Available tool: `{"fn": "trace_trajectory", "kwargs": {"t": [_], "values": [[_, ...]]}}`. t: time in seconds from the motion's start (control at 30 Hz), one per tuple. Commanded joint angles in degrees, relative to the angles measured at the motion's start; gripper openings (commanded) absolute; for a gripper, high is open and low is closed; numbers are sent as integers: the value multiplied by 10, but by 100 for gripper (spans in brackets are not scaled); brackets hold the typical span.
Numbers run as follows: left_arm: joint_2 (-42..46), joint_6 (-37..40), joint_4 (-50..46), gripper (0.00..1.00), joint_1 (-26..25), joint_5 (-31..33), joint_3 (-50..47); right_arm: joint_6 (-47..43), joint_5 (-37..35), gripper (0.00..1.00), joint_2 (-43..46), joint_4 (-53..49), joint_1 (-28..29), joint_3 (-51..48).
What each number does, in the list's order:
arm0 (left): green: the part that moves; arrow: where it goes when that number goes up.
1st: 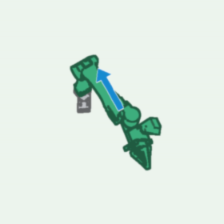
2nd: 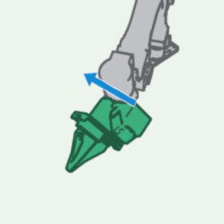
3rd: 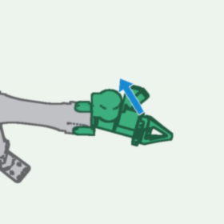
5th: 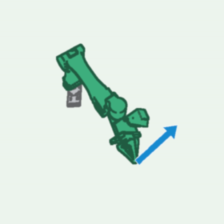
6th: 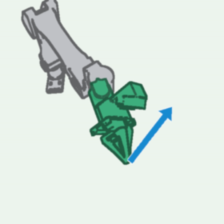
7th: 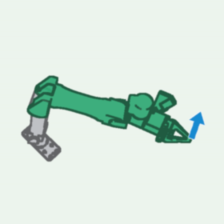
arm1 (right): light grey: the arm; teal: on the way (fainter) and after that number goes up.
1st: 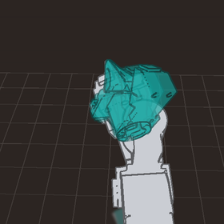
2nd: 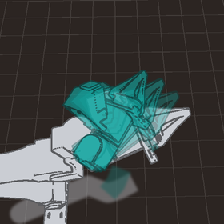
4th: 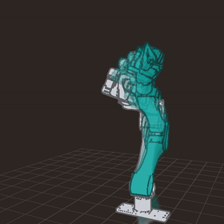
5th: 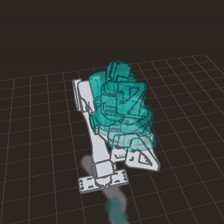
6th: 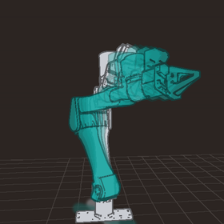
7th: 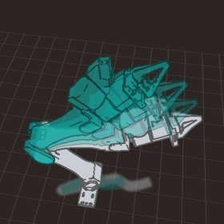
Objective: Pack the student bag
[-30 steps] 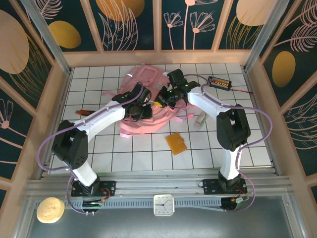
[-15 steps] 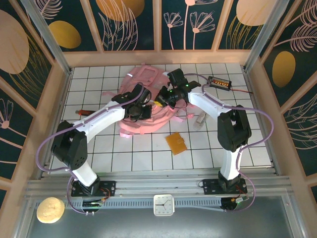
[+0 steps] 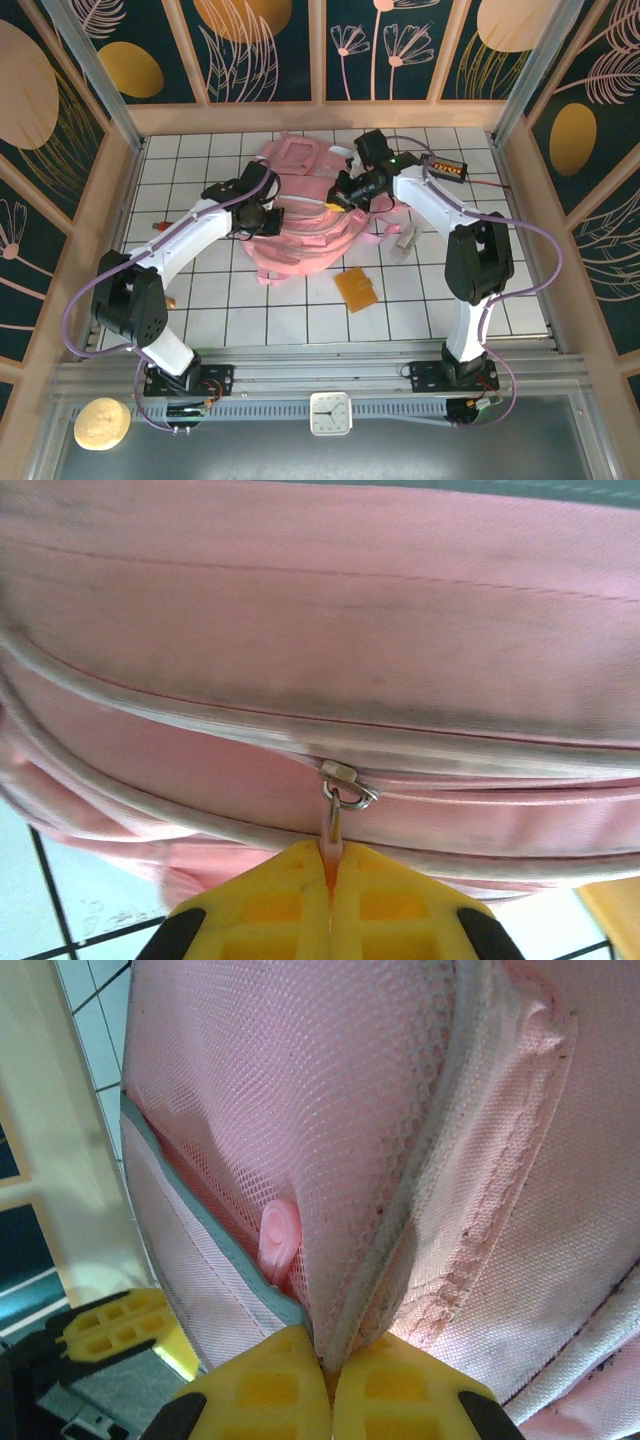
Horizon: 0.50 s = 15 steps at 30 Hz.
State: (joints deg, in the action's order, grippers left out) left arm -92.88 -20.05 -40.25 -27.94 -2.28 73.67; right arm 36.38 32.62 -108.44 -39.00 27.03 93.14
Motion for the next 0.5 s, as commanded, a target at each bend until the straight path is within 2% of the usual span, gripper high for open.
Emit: {"fn": "trace_trajectory", "kwargs": {"t": [0.0,0.2,0.37,0.47], "values": [[1,43,-49,0,35,47,-18,-97,-9,0,-3,-55,-20,44],[4,100,-40,0,79,77,-21,-208,-22,0,-30,-116,-26,69],[-7,143,-12,0,98,134,-34,-287,-26,0,-41,-136,-32,84],[-13,156,13,0,116,148,-44,-303,-23,0,-41,-136,-41,87]]}}
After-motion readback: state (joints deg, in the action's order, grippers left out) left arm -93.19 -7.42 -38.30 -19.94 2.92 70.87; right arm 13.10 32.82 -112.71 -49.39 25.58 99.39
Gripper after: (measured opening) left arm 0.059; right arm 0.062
